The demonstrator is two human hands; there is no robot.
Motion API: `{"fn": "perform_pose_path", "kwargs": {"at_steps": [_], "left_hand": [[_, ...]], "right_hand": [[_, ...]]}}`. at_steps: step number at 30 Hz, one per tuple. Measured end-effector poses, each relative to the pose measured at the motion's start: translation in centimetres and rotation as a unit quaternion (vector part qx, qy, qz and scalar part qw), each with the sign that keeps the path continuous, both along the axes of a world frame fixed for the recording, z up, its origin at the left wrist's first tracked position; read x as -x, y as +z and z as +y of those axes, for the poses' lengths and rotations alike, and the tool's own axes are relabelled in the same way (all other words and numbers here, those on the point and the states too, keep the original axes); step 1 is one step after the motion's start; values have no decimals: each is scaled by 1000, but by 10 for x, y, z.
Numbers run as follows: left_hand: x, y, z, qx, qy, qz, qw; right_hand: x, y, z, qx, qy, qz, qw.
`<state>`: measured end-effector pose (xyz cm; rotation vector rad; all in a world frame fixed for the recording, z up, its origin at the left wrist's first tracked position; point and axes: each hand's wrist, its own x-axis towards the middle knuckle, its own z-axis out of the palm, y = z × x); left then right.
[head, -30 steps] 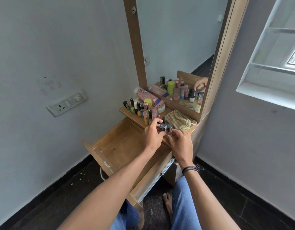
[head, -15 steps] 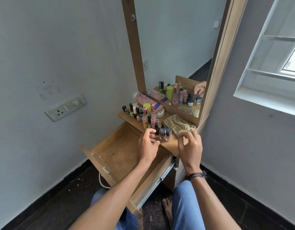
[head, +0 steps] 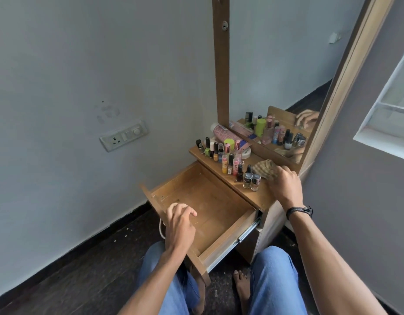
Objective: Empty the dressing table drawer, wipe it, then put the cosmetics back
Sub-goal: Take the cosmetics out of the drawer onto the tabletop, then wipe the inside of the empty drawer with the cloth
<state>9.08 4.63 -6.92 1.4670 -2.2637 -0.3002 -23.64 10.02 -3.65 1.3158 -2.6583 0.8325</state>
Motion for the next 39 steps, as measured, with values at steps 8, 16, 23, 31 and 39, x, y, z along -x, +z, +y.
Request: {"fn": "perform_pose_path", "kwargs": {"at_steps": [8, 16, 23, 31, 39], "left_hand": [[-21, -4, -1, -5, 22, -37, 999], [-26, -1, 5, -51, 32, 97, 993], [-29, 5, -3, -76, 82, 185, 976], [-33, 6, -43, -110, 218, 293, 924], [-23, -6, -77, -148, 286, 370, 871]], "right_hand": [[-40, 25, 58, 159, -173, -216, 948], [-113, 12, 106, 335, -196, -537, 749], [-165, 5, 86, 277, -129, -607, 734], [-184, -7, 14, 139, 40, -466, 873], [-174, -33, -70, -14, 156, -172, 973]]}}
